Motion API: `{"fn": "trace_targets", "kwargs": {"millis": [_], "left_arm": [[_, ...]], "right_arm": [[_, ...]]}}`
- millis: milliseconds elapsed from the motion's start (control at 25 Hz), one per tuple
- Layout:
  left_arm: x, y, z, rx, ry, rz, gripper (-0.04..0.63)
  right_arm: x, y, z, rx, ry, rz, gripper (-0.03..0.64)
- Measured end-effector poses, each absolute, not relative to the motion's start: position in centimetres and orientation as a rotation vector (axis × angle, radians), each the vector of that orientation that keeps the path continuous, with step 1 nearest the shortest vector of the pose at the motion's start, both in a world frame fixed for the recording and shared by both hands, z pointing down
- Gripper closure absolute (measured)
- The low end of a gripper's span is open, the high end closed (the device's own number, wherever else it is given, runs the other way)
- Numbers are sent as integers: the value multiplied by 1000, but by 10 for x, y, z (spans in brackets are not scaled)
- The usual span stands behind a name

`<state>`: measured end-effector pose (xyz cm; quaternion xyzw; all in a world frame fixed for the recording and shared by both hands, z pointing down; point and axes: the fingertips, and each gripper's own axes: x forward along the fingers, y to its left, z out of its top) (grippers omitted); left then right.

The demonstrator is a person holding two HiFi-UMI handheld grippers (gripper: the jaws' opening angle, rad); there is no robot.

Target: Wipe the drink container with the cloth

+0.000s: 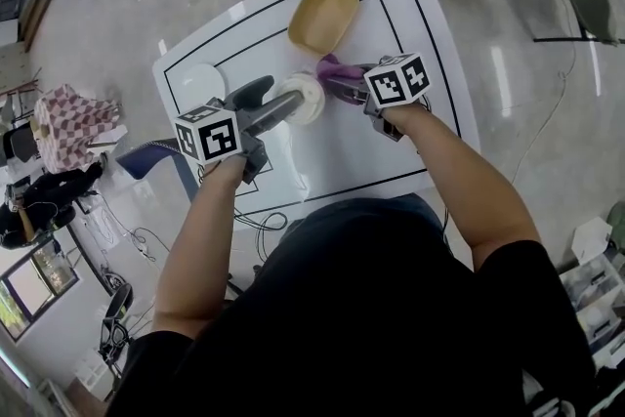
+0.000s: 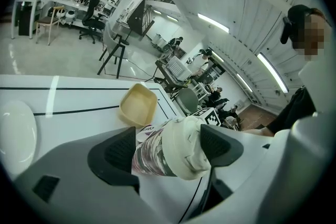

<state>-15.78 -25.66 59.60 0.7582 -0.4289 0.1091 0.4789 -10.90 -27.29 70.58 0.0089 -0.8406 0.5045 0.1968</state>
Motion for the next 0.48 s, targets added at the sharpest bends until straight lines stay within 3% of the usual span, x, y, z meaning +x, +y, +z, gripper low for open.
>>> {"fn": "trace_targets", "kwargs": {"millis": [480], "left_arm": [[-162, -255, 601, 1848, -1067, 219, 189]], "right_arm": [[-115, -272, 733, 88, -2304, 1394, 531]]}}
